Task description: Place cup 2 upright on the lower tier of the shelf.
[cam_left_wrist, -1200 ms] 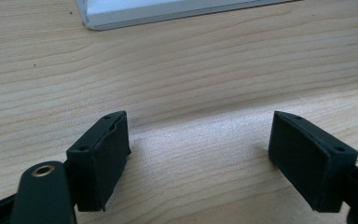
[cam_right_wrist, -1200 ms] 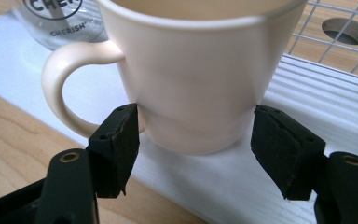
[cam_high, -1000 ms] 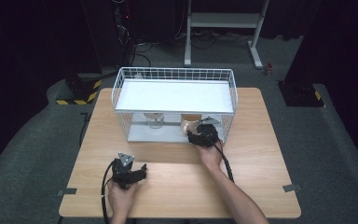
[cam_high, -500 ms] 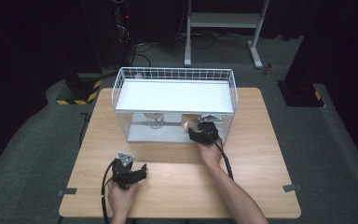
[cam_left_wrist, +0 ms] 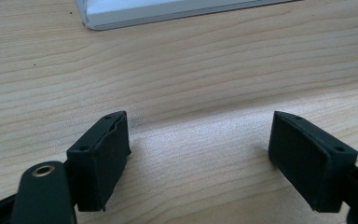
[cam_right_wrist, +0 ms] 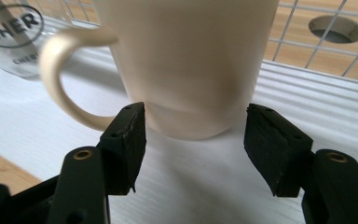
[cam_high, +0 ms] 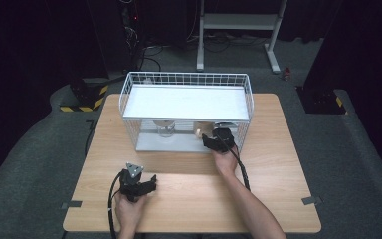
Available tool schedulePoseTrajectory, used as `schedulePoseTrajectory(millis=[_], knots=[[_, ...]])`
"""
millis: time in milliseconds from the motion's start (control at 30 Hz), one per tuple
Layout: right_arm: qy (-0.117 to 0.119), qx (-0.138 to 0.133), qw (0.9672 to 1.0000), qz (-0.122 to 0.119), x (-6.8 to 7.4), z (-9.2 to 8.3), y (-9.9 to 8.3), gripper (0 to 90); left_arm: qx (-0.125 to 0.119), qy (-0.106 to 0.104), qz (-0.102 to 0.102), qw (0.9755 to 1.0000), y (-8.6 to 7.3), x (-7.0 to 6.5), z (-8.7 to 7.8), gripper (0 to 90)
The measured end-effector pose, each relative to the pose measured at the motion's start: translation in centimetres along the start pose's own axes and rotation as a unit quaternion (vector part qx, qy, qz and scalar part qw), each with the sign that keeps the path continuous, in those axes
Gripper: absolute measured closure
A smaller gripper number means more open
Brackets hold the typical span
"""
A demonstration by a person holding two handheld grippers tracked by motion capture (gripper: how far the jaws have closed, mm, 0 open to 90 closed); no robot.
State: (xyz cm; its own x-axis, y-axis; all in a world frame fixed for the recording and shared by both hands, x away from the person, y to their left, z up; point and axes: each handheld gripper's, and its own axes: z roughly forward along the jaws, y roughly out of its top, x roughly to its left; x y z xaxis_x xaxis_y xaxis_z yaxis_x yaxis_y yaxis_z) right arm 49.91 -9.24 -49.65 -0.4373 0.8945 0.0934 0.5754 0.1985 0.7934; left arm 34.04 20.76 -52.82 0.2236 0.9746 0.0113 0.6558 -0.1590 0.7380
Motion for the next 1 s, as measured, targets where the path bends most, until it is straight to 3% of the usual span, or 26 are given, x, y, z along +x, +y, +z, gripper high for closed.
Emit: schedulePoseTrajectory(millis=[167, 333, 800, 1000], knots=[[-0.002, -0.006, 0.9996, -0.027, 0.1, -0.6, -0.1, 38.0, 0.000, 0.000, 0.000, 1.0000, 0.0, 0.0, 0.0, 20.7], [0.007, -0.017, 0.9993, -0.034, -0.1, -1.4, -0.4, 37.7, 0.000, 0.000, 0.000, 1.0000, 0.0, 0.0, 0.0, 20.7], [0.046, -0.028, 0.9978, -0.037, -0.7, -4.7, -0.9, 35.1, 0.000, 0.000, 0.000, 1.0000, 0.0, 0.0, 0.0, 20.7], [0.053, -0.032, 0.9973, -0.041, -0.9, -5.8, -1.3, 35.0, 0.000, 0.001, -0.002, 1.0000, 0.0, -0.1, 0.0, 20.7]])
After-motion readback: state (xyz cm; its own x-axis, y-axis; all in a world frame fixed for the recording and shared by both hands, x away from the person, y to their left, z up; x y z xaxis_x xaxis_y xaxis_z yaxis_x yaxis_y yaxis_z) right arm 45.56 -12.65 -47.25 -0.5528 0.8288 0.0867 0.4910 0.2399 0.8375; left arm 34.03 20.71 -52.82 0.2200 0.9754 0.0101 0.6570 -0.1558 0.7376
